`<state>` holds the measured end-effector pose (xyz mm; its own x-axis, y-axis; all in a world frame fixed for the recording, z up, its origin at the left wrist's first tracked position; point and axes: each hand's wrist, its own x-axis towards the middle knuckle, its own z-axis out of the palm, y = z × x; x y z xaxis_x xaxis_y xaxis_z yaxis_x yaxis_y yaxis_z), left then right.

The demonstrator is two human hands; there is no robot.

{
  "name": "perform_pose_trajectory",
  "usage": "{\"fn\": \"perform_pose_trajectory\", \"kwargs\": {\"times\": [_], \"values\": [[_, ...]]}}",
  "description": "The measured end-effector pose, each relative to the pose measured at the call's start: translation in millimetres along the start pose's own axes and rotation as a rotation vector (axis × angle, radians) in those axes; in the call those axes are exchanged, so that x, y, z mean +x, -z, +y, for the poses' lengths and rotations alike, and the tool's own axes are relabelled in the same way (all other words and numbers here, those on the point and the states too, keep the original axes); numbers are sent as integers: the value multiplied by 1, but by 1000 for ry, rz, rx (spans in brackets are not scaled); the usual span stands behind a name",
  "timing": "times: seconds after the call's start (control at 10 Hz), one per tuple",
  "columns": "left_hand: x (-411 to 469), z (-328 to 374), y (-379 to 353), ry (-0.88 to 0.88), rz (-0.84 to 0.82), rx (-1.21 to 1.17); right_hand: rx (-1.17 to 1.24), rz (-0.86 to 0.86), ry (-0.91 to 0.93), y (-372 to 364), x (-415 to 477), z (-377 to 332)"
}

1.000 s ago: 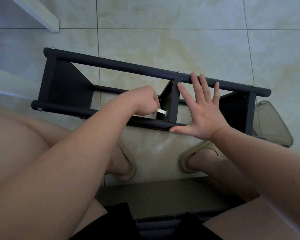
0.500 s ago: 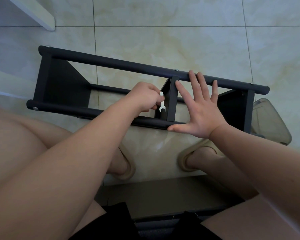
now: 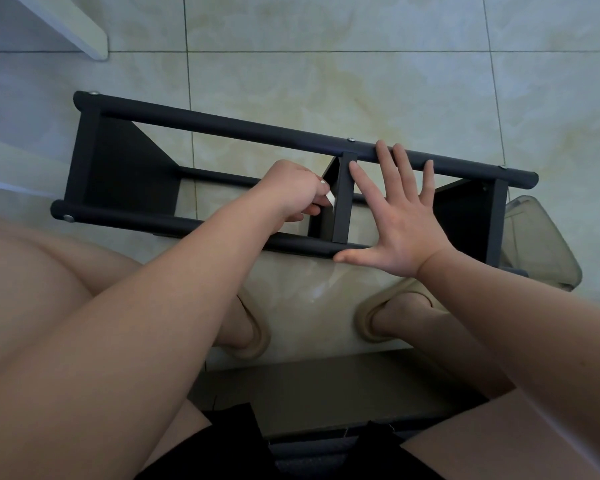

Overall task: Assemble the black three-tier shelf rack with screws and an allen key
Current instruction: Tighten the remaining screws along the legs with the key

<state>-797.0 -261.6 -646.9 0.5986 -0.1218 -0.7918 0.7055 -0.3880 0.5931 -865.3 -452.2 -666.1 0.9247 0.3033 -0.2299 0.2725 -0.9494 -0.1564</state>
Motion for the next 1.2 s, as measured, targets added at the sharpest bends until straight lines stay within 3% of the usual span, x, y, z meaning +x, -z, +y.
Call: {"fn": "perform_pose_trajectory", "kwargs": {"times": [1.2], "values": [[1, -3, 1, 75, -150, 128, 12, 4, 6, 0, 0, 0]]}}
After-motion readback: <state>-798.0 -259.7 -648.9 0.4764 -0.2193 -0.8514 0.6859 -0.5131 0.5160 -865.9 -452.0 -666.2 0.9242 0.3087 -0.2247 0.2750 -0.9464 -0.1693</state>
